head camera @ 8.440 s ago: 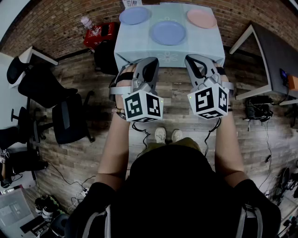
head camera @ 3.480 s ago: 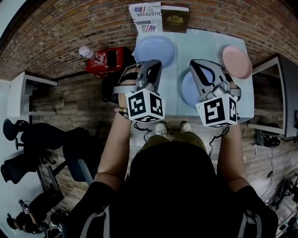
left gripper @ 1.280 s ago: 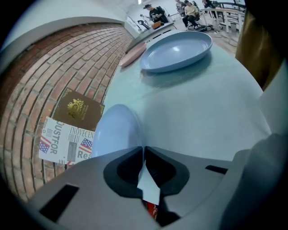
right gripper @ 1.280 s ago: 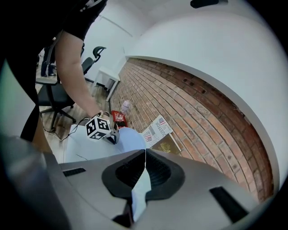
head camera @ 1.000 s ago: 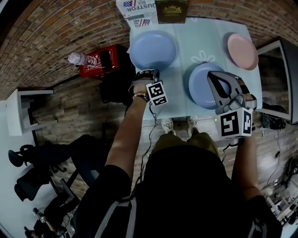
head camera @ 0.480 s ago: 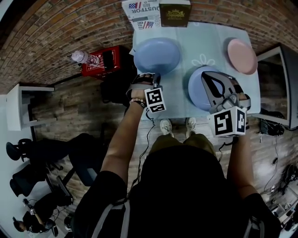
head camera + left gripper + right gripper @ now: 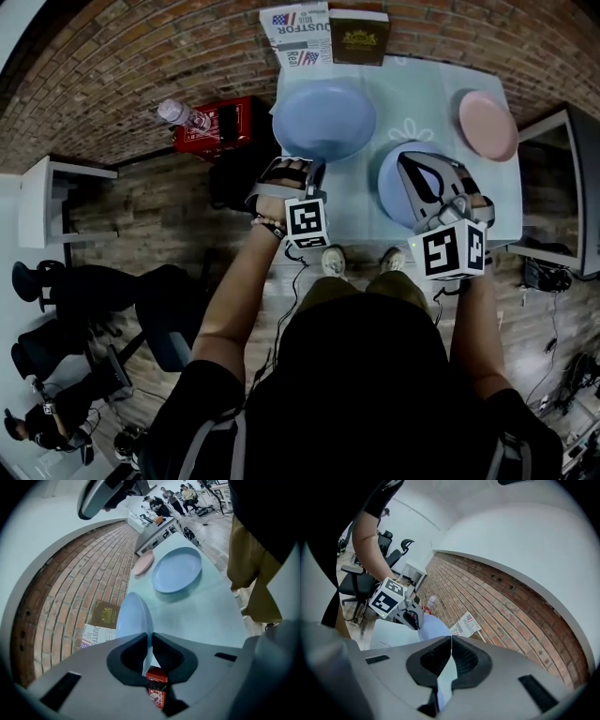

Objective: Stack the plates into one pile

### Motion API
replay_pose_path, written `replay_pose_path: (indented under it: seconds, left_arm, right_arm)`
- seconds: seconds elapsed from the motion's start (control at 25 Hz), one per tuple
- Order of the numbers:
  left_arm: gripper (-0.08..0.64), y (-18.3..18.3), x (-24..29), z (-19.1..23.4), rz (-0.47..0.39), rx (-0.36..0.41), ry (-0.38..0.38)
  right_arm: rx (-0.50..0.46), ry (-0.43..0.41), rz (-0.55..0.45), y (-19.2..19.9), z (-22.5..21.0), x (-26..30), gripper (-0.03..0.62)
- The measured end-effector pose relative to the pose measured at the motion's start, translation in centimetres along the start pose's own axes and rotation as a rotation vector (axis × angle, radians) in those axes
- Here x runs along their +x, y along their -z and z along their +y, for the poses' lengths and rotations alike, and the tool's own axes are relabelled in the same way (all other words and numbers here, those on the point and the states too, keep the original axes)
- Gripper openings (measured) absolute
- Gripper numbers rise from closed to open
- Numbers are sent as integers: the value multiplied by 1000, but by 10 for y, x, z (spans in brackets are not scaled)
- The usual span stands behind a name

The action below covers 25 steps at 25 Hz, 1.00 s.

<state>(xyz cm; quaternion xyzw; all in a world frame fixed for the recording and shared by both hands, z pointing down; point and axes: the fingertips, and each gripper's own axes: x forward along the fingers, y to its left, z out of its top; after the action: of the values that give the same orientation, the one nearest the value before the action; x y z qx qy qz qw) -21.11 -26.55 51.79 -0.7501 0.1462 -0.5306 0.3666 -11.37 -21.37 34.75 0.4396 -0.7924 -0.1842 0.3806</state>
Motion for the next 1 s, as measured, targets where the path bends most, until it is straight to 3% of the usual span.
replay_pose_path:
  seconds: [0.32, 0.6, 1.0]
  left_arm:
    - [48, -31, -52, 29, 40, -7, -111]
    - [54, -71, -73, 32, 73, -34, -157]
    - [57, -120, -61, 16, 56, -36, -122]
  right_arm:
    - [-28, -22, -96, -1, -14, -19, 34]
    - [-42, -51, -160, 11, -22, -38, 35]
    - [-56, -56, -168, 42, -39, -56, 35]
